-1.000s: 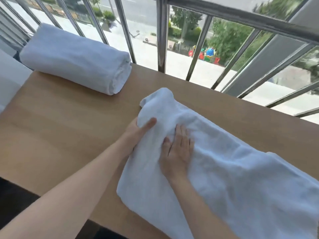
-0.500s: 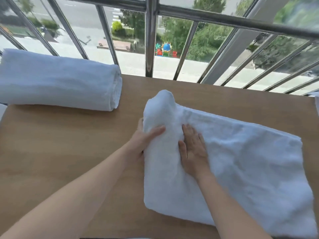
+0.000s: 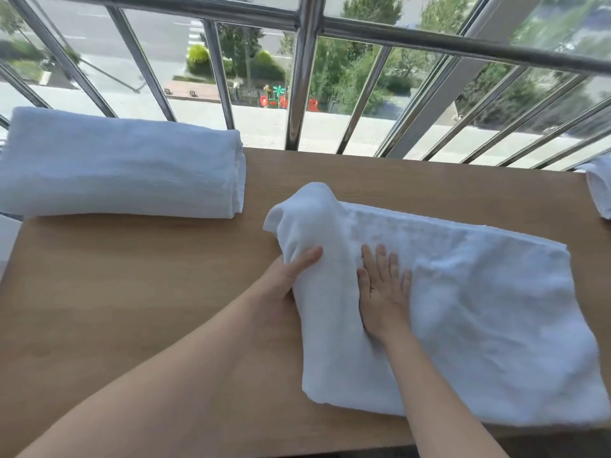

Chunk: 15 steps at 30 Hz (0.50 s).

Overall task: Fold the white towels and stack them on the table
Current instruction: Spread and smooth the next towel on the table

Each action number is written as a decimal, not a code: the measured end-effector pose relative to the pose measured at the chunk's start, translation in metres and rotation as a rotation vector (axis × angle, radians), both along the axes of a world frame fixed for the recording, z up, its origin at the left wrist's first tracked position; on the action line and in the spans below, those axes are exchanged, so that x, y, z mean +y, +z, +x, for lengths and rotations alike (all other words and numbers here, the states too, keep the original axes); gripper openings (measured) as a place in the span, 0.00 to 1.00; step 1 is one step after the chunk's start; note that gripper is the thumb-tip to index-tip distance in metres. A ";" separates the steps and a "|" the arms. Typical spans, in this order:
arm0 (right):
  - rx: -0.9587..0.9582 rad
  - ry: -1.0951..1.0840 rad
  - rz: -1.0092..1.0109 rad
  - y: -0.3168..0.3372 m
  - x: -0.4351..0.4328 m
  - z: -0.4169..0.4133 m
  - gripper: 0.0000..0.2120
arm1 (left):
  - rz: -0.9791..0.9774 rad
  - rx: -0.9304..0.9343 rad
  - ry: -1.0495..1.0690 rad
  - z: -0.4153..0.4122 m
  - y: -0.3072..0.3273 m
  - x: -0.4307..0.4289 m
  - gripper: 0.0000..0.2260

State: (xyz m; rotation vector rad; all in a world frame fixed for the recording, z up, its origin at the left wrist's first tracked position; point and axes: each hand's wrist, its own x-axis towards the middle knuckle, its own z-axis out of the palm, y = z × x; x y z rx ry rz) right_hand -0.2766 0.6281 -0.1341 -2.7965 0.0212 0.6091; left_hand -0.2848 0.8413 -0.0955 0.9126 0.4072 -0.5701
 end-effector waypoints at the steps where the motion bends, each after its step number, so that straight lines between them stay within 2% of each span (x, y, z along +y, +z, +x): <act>1: -0.002 0.003 0.006 -0.001 -0.001 0.001 0.25 | -0.016 -0.020 0.003 0.002 0.000 -0.001 0.23; 5: -0.007 0.023 0.007 -0.006 -0.005 0.003 0.25 | -0.046 -0.045 0.038 0.009 0.003 -0.010 0.24; 12: -0.028 0.053 -0.002 -0.014 -0.012 0.005 0.26 | 0.346 -0.136 0.026 0.008 0.023 0.009 0.25; 15: -0.042 0.076 -0.043 -0.018 -0.016 0.007 0.28 | 0.465 -0.105 0.001 0.006 0.031 0.036 0.28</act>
